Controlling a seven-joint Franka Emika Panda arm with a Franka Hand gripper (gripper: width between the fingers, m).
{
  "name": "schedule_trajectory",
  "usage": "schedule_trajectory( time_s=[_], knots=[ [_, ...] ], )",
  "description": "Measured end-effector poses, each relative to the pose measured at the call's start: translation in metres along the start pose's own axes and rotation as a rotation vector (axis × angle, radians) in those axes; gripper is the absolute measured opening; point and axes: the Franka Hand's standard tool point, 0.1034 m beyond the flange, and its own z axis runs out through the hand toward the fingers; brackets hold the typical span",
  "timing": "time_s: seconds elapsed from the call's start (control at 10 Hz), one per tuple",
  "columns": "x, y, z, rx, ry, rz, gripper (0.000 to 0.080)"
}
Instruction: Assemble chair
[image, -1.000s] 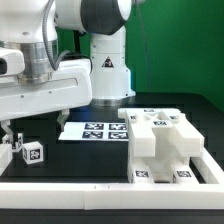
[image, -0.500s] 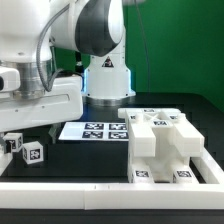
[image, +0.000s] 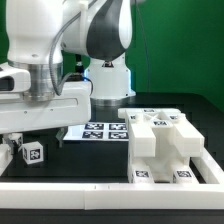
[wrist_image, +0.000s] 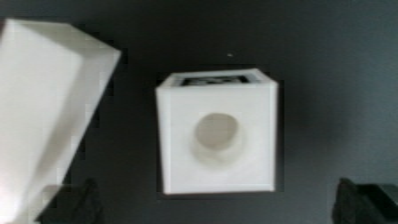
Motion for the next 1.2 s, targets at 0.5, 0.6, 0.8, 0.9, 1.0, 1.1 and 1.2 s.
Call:
schedule_trajectory(
  time_s=[0.5,0.6,0.8,0.9,1.0,1.1,1.2],
  knots=[
    [-0.01,-0.015,0.01,0.07,-0.07,0.116,0.0648],
    [-0.009,-0.018,0.01,0.088,-0.084,0.125,0.0648],
    [-0.01,-0.018,0.011,0.089,-0.087,0.134,0.0648],
    [-0.01,-0.018,0.011,0.089,-0.087,0.134,0.0648],
    [-0.01,-0.018,0.011,0.089,-0.087,0.134,0.0535],
    [-0.01,-0.017,0.011,0.089,-0.087,0.134,0.0535],
    [-0.01,-0.017,0.011,0.089,-0.087,0.135,0.0334]
  ],
)
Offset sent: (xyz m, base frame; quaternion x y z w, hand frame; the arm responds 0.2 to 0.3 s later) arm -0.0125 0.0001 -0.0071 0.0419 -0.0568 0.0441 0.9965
